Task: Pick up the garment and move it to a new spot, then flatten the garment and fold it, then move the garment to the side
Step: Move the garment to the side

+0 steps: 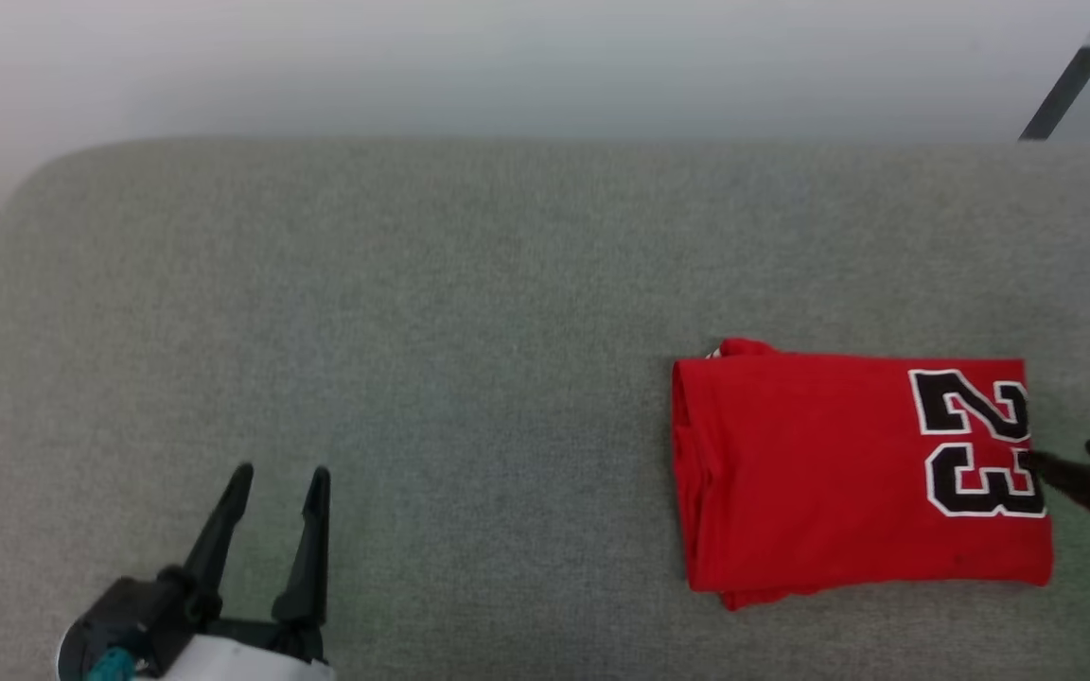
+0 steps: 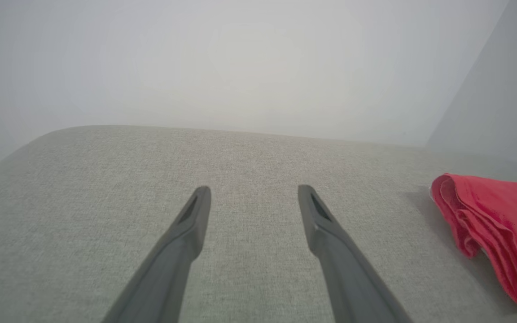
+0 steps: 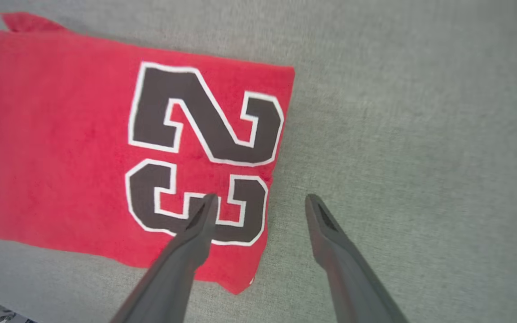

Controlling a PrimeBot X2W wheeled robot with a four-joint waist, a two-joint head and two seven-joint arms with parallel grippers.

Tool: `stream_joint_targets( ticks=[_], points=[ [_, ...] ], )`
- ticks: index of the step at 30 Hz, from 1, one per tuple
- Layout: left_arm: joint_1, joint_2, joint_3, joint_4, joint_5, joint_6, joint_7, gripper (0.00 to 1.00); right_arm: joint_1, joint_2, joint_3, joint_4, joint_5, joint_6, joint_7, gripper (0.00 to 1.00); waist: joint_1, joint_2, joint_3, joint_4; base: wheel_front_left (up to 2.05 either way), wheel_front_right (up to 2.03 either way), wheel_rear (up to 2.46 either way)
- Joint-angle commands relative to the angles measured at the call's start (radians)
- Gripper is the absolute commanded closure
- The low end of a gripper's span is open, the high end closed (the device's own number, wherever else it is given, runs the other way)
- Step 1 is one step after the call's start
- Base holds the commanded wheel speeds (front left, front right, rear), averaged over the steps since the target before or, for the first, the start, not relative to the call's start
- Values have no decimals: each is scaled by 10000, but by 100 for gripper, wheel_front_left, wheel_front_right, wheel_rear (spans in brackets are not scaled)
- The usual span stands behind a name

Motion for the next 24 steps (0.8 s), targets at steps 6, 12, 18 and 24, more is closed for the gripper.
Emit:
stream_joint_targets(
  ticks=[6,12,18,24],
  points=[
    [-709,-184,-24,14,197,-157,-38,0,-95,456,186,760,-231,-8,11,0,0,0,1253,384,0,0,0],
    [-985,-269,24,114,270,-199,-38,0,-26,761,573,1096,-219,-8,-177,64,0,0,1484,354,0,0,0],
    [-1143,-305,-89,243,359,-240,-40,0,-73,845,577,1176,52,-11,-881,100,0,0,1427,116,0,0,0],
    [-1284,-262,-198,58,399,-228,-26,0,7,884,2,1211,521,-14,-1956,100,0,0,1351,-484,0,0,0]
  ],
)
